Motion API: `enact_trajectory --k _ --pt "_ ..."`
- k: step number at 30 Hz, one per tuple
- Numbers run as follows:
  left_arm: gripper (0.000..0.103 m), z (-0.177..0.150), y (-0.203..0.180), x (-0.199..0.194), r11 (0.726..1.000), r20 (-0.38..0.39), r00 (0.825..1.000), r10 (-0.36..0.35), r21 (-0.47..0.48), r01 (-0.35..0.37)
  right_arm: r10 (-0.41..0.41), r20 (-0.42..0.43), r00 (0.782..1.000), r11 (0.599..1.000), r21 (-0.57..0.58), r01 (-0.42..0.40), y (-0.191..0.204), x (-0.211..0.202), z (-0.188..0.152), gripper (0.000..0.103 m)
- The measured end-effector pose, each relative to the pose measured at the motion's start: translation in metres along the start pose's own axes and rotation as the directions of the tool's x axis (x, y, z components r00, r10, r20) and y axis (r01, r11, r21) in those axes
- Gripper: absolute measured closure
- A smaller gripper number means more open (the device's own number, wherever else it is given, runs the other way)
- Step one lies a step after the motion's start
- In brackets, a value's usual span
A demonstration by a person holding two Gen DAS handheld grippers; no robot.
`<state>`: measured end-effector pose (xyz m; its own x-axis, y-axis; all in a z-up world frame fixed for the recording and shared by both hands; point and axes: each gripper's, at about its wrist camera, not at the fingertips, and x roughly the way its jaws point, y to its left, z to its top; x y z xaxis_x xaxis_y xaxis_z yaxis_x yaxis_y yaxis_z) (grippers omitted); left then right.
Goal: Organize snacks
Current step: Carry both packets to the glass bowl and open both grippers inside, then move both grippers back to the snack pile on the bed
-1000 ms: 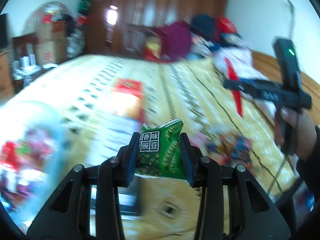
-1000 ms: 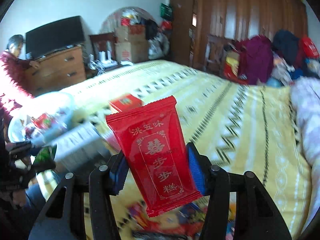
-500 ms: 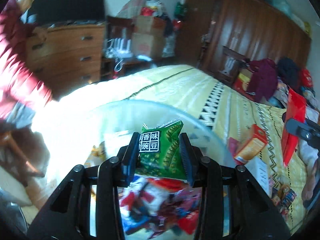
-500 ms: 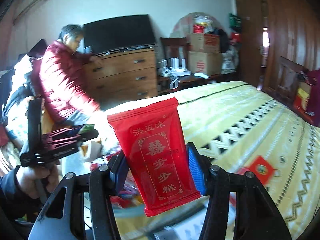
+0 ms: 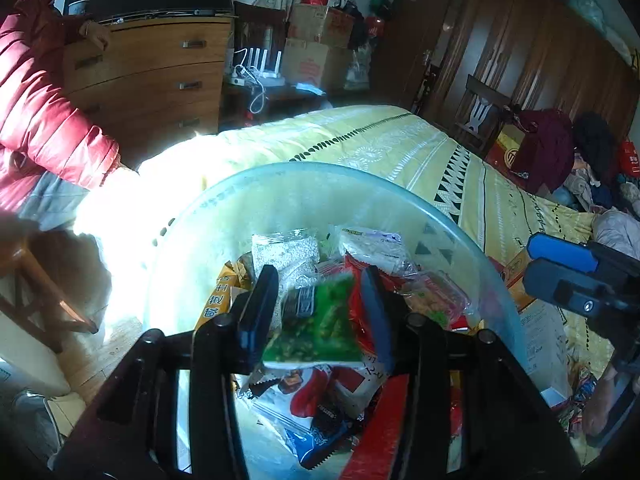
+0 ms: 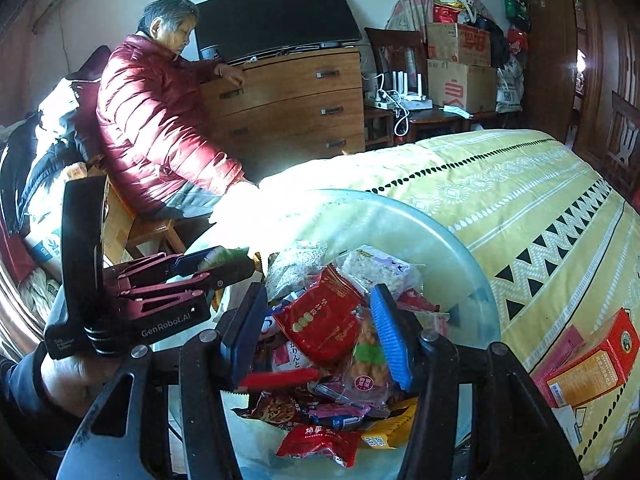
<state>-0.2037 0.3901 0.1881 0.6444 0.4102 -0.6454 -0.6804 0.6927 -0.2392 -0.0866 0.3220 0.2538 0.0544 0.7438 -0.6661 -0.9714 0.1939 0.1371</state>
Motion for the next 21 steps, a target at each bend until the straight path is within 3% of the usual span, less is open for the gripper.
enact_trajectory --k 1,3,6,13,17,21 --pt "0.031 0.000 -0.002 -0.001 1.000 0.002 1.000 0.011 0.003 -0.011 -0.005 0.008 1.000 1.000 0.012 0.005 -0.002 -0.003 -0.002 0.040" --pt "0.019 0.001 -0.001 -0.004 0.999 0.033 0.999 0.032 0.013 -0.032 -0.009 0.031 0.999 0.999 0.038 0.008 -0.007 -0.014 -0.004 0.029" --pt "0.009 0.002 -0.010 -0.011 0.996 0.077 0.995 0.063 0.052 -0.067 -0.034 0.071 0.997 0.997 0.078 0.028 -0.013 -0.032 -0.012 0.028" --pt "0.003 0.001 -0.045 -0.026 0.978 0.154 0.984 0.087 0.177 -0.114 -0.106 0.178 0.978 0.988 0.133 0.083 -0.010 -0.096 -0.046 0.024" --pt "0.000 -0.002 -0.066 -0.035 0.967 0.183 0.982 0.056 0.235 -0.099 -0.147 0.192 0.970 0.977 0.183 0.112 -0.013 -0.124 -0.074 0.024" --pt "0.000 -0.008 -0.084 -0.041 0.961 0.178 0.984 0.020 0.268 -0.068 -0.183 0.192 0.964 0.961 0.240 0.135 -0.017 -0.142 -0.098 0.016"
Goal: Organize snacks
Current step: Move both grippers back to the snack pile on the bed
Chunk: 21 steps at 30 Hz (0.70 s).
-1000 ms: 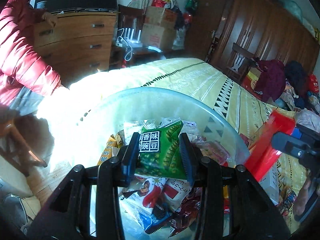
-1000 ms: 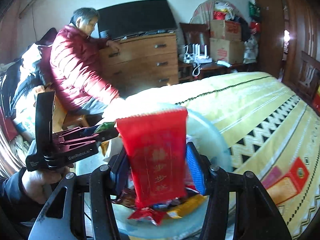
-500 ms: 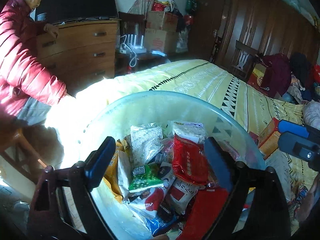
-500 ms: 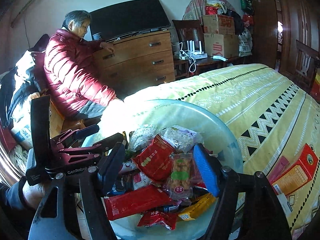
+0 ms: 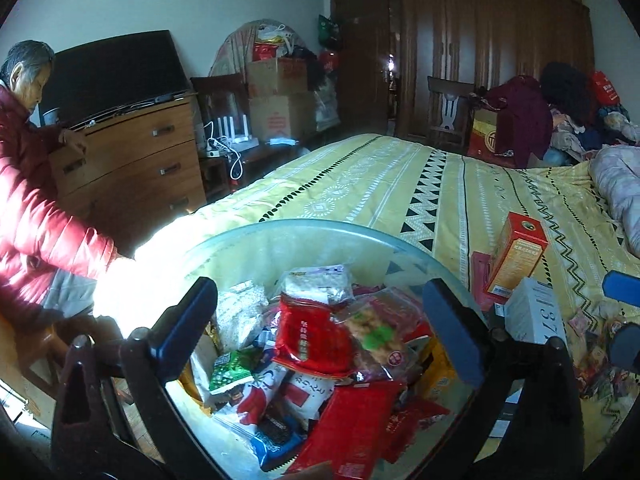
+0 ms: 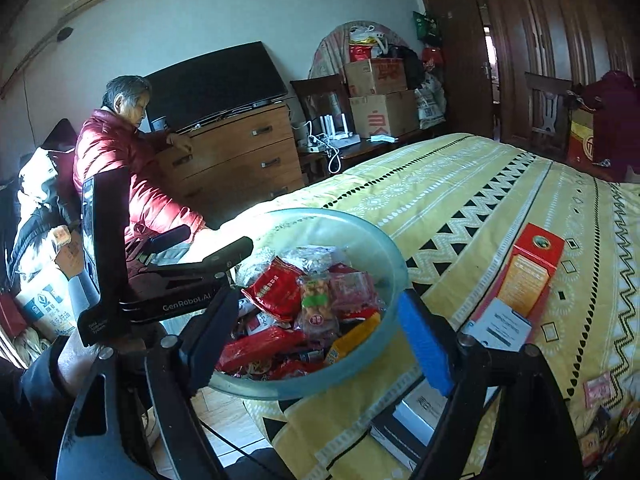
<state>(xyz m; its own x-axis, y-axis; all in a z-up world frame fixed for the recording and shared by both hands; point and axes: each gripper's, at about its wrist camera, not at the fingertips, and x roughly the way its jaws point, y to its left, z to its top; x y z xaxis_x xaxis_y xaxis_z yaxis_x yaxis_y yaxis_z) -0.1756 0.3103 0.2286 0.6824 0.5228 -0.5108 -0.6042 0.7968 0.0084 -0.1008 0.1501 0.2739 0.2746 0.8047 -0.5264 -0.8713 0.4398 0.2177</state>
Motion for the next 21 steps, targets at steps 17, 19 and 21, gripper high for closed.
enact_trajectory --k 17,19,21 --pt "0.000 -0.004 -0.073 -0.036 0.993 0.033 0.997 -0.071 0.097 0.068 -0.101 0.035 0.994 0.989 0.113 0.097 -0.034 -0.086 -0.051 0.012" --pt "0.000 -0.005 -0.084 -0.039 0.992 0.033 0.996 -0.078 0.106 0.075 -0.113 0.033 0.993 0.986 0.125 0.108 -0.042 -0.095 -0.060 0.012" --pt "0.000 -0.007 -0.098 -0.043 0.989 0.035 0.995 -0.090 0.119 0.085 -0.137 0.031 0.990 0.982 0.137 0.131 -0.051 -0.106 -0.071 0.012"
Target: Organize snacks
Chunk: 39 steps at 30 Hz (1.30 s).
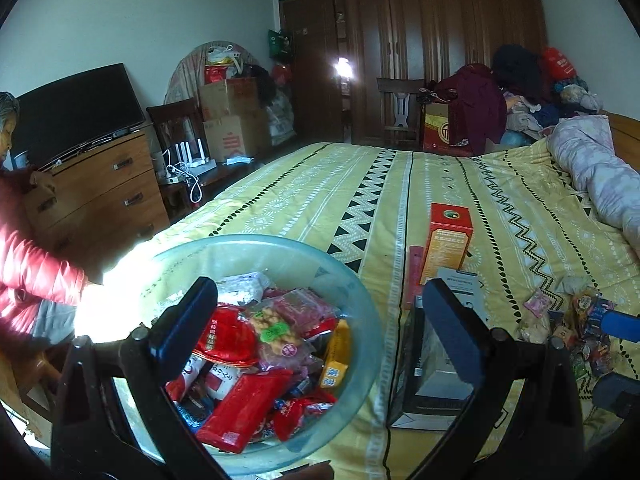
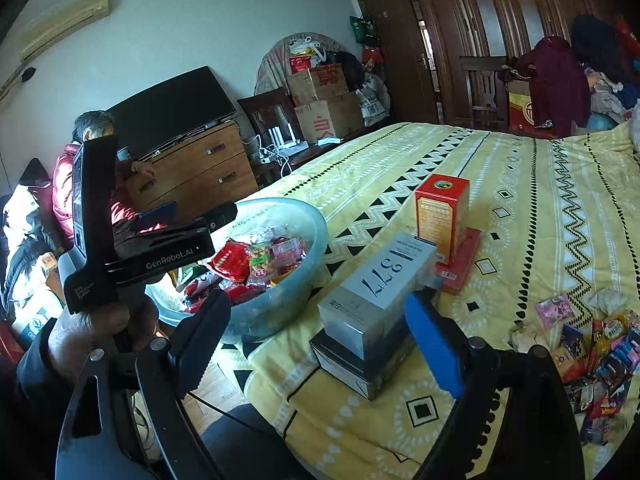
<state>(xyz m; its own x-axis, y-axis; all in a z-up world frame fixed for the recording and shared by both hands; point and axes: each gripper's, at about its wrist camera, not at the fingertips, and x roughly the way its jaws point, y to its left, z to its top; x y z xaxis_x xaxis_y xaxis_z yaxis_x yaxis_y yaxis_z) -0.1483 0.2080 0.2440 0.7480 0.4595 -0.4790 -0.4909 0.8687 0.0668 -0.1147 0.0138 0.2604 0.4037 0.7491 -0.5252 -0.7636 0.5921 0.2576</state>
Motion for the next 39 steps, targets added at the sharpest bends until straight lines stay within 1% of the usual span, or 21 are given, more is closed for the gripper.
enact_trajectory --k 3,5,6,8,9,11,14,16,17,19,20,22,24,28,31,34,35,36,37,38,39 --pt "0.000 0.000 -0.023 -0.008 0.999 0.010 1.000 -0.030 0.021 0.029 -0.056 0.001 0.998 0.998 0.024 0.056 -0.024 -0.016 -0.019 0.010" --pt "0.000 -0.001 -0.043 -0.016 0.995 0.016 0.996 -0.091 0.039 0.090 -0.089 -0.010 0.996 0.993 0.072 0.090 -0.045 -0.026 -0.035 0.010" --pt "0.000 -0.003 -0.057 -0.022 0.990 0.022 0.991 -0.133 0.057 0.131 -0.120 -0.023 0.993 0.987 0.104 0.122 -0.060 -0.033 -0.047 0.010" --pt "0.000 -0.007 -0.081 -0.031 0.978 0.024 0.981 -0.192 0.086 0.189 -0.165 -0.047 0.985 0.973 0.155 0.171 -0.083 -0.044 -0.066 0.010" --pt "0.000 -0.010 -0.097 -0.034 0.968 0.012 0.972 -0.233 0.100 0.230 -0.189 -0.062 0.980 0.961 0.193 0.198 -0.099 -0.052 -0.079 0.010" --pt "0.000 -0.019 -0.121 -0.037 0.950 -0.018 0.958 -0.286 0.128 0.286 -0.237 -0.083 0.968 0.942 0.225 0.250 -0.118 -0.063 -0.098 0.010" --pt "0.000 -0.043 -0.167 -0.033 0.912 -0.112 0.936 -0.335 0.209 0.352 -0.289 -0.129 0.949 0.904 0.288 0.314 -0.149 -0.080 -0.132 0.010" --pt "0.000 -0.067 -0.196 -0.022 0.867 -0.210 0.894 -0.395 0.237 0.439 -0.319 -0.166 0.933 0.879 0.315 0.357 -0.168 -0.085 -0.157 0.010" --pt "0.000 -0.078 -0.206 -0.012 0.848 -0.273 0.867 -0.417 0.226 0.480 -0.327 -0.185 0.927 0.871 0.321 0.371 -0.175 -0.086 -0.167 0.010" --pt "0.000 -0.098 -0.221 0.010 0.835 -0.370 0.829 -0.419 0.202 0.512 -0.340 -0.213 0.916 0.860 0.324 0.395 -0.186 -0.083 -0.182 0.010" --pt "0.000 -0.107 -0.226 0.019 0.836 -0.396 0.820 -0.412 0.193 0.514 -0.345 -0.225 0.911 0.857 0.321 0.404 -0.189 -0.082 -0.189 0.010" --pt "0.000 -0.123 -0.236 0.042 0.847 -0.441 0.809 -0.388 0.176 0.502 -0.355 -0.250 0.901 0.857 0.298 0.420 -0.198 -0.074 -0.199 0.010" --pt "0.000 -0.133 -0.240 0.059 0.860 -0.458 0.808 -0.371 0.160 0.486 -0.369 -0.253 0.894 0.865 0.257 0.430 -0.203 -0.066 -0.201 0.010" --pt "0.000 -0.144 -0.242 0.097 0.899 -0.459 0.826 -0.328 0.116 0.422 -0.410 -0.205 0.889 0.879 0.171 0.445 -0.217 -0.053 -0.197 0.010" --pt "0.000 -0.158 -0.246 0.116 0.909 -0.458 0.836 -0.303 0.124 0.397 -0.422 -0.180 0.888 0.879 0.157 0.450 -0.231 -0.041 -0.194 0.010" --pt "0.000 -0.173 -0.248 0.127 0.916 -0.475 0.833 -0.282 0.123 0.381 -0.427 -0.195 0.883 0.875 0.157 0.457 -0.247 -0.028 -0.195 0.010" --pt "0.000 -0.177 -0.248 0.128 0.919 -0.467 0.838 -0.282 0.119 0.376 -0.424 -0.201 0.883 0.875 0.162 0.457 -0.252 -0.024 -0.196 0.010" --pt "0.000 -0.180 -0.248 0.126 0.920 -0.437 0.853 -0.285 0.123 0.371 -0.423 -0.201 0.884 0.874 0.167 0.456 -0.256 -0.021 -0.197 0.010" --pt "0.000 -0.181 -0.248 0.125 0.921 -0.427 0.859 -0.284 0.129 0.368 -0.423 -0.206 0.882 0.873 0.168 0.458 -0.259 -0.018 -0.198 0.010" --pt "0.000 -0.182 -0.249 0.126 0.921 -0.424 0.861 -0.282 0.132 0.366 -0.420 -0.216 0.881 0.872 0.171 0.458 -0.262 -0.014 -0.198 0.007" --pt "0.000 -0.182 -0.248 0.127 0.921 -0.422 0.861 -0.284 0.130 0.367 -0.402 -0.242 0.883 0.874 0.185 0.449 -0.267 -0.009 -0.201 0.000"
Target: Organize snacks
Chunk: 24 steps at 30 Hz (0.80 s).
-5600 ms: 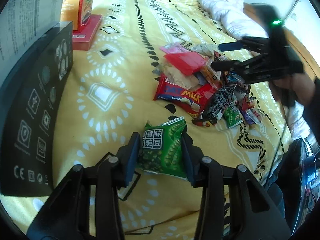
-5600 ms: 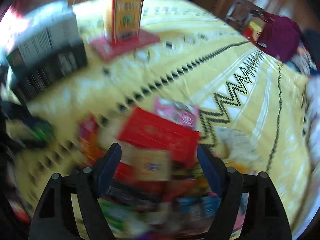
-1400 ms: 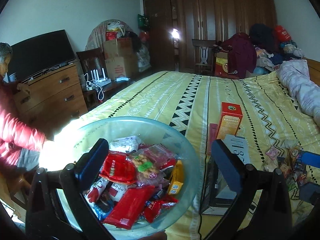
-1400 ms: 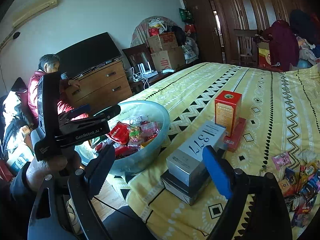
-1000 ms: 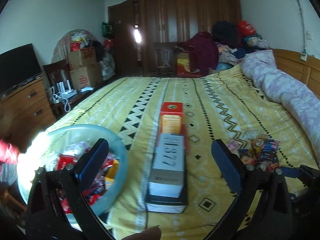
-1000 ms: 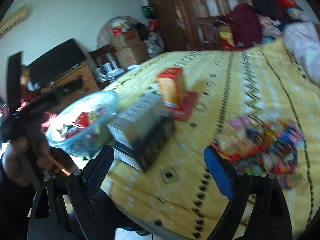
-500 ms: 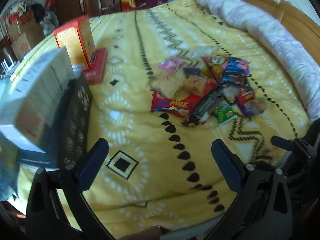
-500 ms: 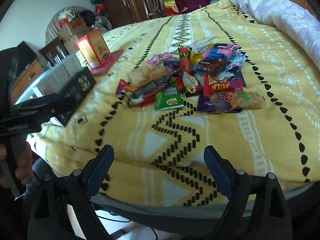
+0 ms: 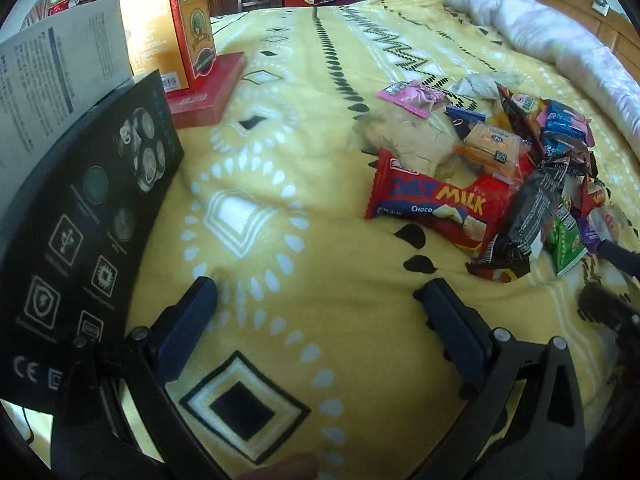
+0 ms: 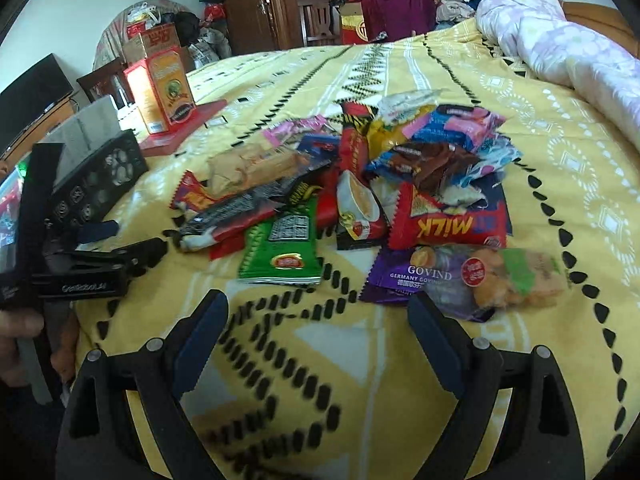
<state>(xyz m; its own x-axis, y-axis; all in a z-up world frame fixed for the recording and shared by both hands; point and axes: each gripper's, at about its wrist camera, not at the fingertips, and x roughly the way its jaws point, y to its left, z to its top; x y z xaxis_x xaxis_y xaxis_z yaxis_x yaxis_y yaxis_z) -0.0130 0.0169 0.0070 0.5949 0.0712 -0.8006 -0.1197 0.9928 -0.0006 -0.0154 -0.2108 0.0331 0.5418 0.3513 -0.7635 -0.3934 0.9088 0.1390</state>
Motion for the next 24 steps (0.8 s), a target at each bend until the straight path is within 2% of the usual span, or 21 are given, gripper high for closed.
enact_trajectory --k 1,5,24 --pt "0.000 -0.0007 0.0007 0.0002 1.000 0.004 1.000 -0.005 -0.006 0.005 0.010 -0.030 1.000 1.000 0.006 -0.010 -0.0016 0.0090 -0.0003 0.000" --pt "0.000 -0.0045 0.0034 0.0009 1.000 0.032 0.999 -0.012 -0.012 0.013 -0.017 -0.014 1.000 1.000 -0.017 0.017 0.0020 0.0121 -0.0009 0.000" --pt "0.000 -0.0034 0.0046 0.0022 1.000 0.042 0.999 -0.019 -0.017 0.019 0.002 0.003 1.000 1.000 -0.004 -0.002 -0.0004 0.0111 -0.0023 0.000"
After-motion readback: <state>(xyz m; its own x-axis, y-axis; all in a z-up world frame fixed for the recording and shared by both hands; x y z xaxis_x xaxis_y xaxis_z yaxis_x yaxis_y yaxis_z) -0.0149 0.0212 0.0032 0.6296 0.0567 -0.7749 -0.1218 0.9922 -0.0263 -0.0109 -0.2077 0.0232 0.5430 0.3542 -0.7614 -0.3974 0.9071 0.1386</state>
